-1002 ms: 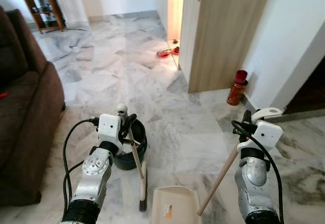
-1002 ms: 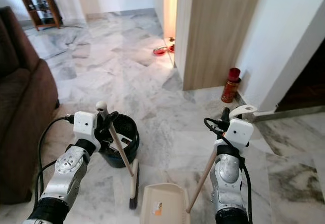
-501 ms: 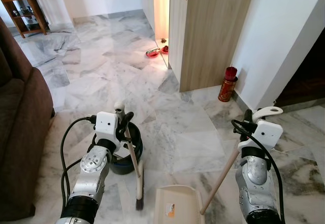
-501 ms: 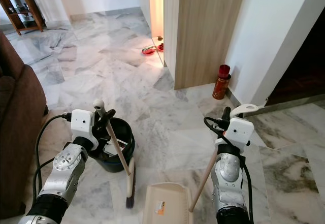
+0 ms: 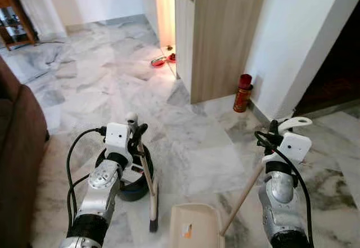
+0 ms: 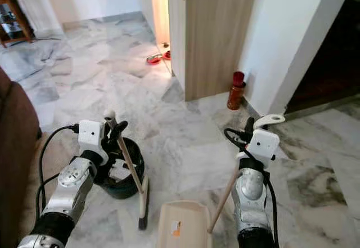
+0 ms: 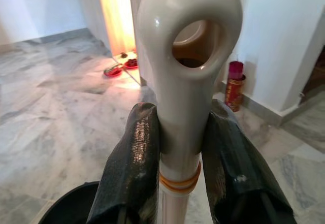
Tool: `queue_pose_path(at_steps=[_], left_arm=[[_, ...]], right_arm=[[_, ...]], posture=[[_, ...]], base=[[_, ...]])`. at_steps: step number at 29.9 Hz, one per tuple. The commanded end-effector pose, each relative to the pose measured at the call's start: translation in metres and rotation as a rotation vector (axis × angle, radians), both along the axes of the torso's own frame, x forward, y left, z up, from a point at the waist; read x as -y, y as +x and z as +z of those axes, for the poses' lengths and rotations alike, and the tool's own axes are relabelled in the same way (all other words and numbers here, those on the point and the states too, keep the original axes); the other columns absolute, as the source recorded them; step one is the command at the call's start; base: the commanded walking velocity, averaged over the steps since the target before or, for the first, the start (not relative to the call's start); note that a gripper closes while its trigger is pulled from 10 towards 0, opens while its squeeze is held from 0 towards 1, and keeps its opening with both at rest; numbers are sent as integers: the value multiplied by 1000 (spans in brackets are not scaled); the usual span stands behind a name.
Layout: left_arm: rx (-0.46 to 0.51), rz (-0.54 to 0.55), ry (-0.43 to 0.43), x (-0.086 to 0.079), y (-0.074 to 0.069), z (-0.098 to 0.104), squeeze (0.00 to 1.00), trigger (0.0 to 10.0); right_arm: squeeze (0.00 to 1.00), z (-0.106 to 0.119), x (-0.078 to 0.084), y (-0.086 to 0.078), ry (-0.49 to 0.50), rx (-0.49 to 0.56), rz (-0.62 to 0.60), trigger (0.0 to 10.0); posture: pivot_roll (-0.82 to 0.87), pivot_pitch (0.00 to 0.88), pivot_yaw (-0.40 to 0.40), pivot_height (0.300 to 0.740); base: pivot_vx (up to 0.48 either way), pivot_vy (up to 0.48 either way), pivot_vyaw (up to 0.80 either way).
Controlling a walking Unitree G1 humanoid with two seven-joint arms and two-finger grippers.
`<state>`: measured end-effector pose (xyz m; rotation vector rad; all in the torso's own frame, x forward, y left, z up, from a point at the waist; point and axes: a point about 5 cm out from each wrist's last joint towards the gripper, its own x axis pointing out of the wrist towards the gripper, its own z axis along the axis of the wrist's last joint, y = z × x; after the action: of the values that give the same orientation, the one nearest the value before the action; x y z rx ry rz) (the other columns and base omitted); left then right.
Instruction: Sweep floor
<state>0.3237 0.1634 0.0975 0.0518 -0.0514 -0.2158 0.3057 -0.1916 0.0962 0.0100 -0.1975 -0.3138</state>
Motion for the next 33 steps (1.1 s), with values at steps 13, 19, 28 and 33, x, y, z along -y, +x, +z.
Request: queue_pose_path(at_steps=[13, 19, 28, 33], left_arm=[[50, -24, 2, 0, 9, 14, 0, 10000], [54, -24, 1, 0, 10, 15, 0, 10000], [54, -28, -2, 1, 11, 14, 0, 10000], [54, -32, 0, 2, 11, 14, 0, 10000]], right_arm=[[0, 7, -3, 3, 0, 28, -16, 10000], [0, 8, -4, 5, 0, 29, -11, 10000], [0, 9, -4, 6, -2, 28, -10, 10000], [0, 8, -5, 6, -3, 26, -7, 10000]], posture=[[-169, 0, 109, 740], [-168, 0, 105, 740], [-170, 0, 106, 740], [-171, 0, 108, 740]], base=[[0, 0, -800], [0, 0, -800], [0, 0, -800], [0, 0, -800]])
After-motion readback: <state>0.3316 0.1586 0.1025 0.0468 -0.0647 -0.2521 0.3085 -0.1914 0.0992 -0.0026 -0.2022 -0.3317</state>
